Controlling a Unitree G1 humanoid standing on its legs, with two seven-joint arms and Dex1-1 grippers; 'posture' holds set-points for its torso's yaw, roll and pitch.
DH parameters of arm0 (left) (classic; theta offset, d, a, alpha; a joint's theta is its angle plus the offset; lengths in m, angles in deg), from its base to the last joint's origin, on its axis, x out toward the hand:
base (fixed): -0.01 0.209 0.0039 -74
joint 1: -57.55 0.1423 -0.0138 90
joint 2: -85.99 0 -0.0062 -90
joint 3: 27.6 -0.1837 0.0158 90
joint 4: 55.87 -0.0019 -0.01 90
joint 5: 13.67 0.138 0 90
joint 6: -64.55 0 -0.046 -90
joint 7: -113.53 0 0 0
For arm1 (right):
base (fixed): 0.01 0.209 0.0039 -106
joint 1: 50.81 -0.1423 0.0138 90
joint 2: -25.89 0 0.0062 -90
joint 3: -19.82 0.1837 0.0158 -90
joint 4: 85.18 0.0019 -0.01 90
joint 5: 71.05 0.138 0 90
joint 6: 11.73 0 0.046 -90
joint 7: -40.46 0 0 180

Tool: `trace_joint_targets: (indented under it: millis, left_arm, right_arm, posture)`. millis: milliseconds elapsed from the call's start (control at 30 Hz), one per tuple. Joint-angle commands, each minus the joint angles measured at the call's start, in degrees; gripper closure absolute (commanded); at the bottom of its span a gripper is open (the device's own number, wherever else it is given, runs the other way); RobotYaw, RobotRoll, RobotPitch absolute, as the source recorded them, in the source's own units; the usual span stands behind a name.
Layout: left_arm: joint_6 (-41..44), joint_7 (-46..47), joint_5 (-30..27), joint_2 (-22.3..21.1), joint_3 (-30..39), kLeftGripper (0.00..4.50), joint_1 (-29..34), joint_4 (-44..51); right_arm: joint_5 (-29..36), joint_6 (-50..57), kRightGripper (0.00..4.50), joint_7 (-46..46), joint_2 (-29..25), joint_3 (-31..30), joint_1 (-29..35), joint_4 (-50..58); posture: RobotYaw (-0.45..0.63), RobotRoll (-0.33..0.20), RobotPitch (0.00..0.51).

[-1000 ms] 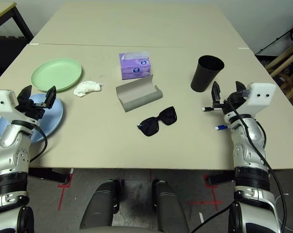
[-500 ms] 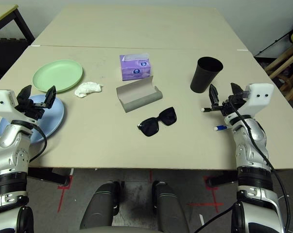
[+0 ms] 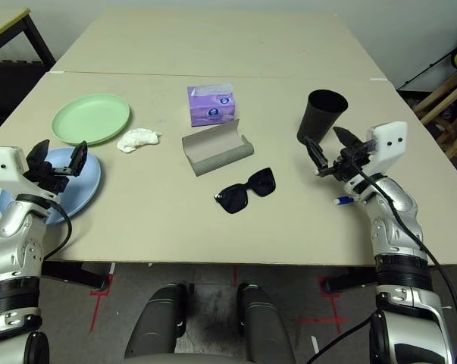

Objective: Organize and tidy the items on the table.

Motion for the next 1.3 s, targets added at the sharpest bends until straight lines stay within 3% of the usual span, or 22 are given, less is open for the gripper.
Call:
trace_joint_targets:
  millis: [33, 400, 700, 1033, 1300]
  left_arm:
    - [1.2, 0.0, -0.3, 0.0, -0.3, 0.0, 1.2, 1.8]
    - [3.0, 0.0, -0.5, -0.2, -0.2, 0.0, 1.8, 4.1]
    - [4.6, 0.6, -0.6, 0.0, 0.4, 0.0, 4.2, 7.7]
    - [5.2, 1.5, -0.8, -0.1, 0.8, 0.0, 5.1, 9.4]
    - [5.9, 1.5, -0.8, -0.4, 0.9, 0.0, 5.5, 10.1]
  right_arm:
    - [2.0, 2.2, 0.06, -4.9, -1.6, -1.3, 1.1, 3.2]
    - [1.5, 1.9, 0.06, -21.2, -6.2, -7.6, -0.6, 3.4]
    - [-1.1, -2.6, 0.06, -29.9, -6.0, -12.2, -4.8, -1.2]
    - [-1.9, -11.6, 0.06, -32.5, -2.6, -12.8, -5.7, -4.0]
    - [-1.0, -12.1, 0.06, -31.7, -1.7, -12.4, -4.9, -3.1]
  posture:
    - [0.15, 0.0, 0.181]
    - [0.18, 0.0, 0.198]
    - [0.21, 0.0, 0.199]
    - [0.23, 0.0, 0.19]
    - [0.23, 0.0, 0.191]
